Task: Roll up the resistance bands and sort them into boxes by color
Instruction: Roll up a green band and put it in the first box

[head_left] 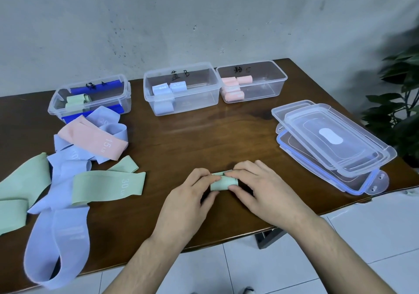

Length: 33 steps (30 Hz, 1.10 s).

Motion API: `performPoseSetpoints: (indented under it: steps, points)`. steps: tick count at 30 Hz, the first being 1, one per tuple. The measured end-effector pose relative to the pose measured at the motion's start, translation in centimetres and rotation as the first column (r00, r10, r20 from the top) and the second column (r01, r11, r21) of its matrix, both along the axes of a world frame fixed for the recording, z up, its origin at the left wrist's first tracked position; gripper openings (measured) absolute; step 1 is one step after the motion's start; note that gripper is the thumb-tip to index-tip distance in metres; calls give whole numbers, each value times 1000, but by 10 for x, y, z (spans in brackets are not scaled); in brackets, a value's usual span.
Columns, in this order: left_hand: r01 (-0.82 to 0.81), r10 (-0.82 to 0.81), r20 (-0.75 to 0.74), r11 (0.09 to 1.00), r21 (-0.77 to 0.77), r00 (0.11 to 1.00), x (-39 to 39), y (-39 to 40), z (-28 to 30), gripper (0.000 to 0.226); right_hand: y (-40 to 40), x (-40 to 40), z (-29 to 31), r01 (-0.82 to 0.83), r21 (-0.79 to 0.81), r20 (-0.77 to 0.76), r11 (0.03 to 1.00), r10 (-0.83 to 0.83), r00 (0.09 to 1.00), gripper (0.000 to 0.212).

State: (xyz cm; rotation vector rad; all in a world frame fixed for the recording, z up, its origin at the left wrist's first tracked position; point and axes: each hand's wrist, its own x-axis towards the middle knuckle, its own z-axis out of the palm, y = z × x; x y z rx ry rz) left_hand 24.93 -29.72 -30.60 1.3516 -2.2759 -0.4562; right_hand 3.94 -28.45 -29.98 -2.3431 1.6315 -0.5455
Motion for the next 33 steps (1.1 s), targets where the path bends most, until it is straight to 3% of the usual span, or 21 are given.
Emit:
performPoseSetpoints:
  steps: [14,22,26,29,33]
  points:
    - [-83,74,166,995,46,983,-9,-13,8,45,-17,1,-3,10,-44,-3,999,-10,1000,33]
    - [-122,110,132,989,89,985,-11,-18,14,42,-27,2,3,-18,25,25,1000,18,1000,37]
    - [-159,156,29,971,178,987,-10,-21,14,46,-29,2,8,4,31,67,1000,-6,998,33]
    - [-180,246,-171,927,330,954,-18,-24,18,51,-29,-2,17,53,44,94,998,-57,994,31]
    - [-86,541,-484,723,685,688,-34,-22,29,50,-27,-3,25,137,69,152,988,-146,978,33]
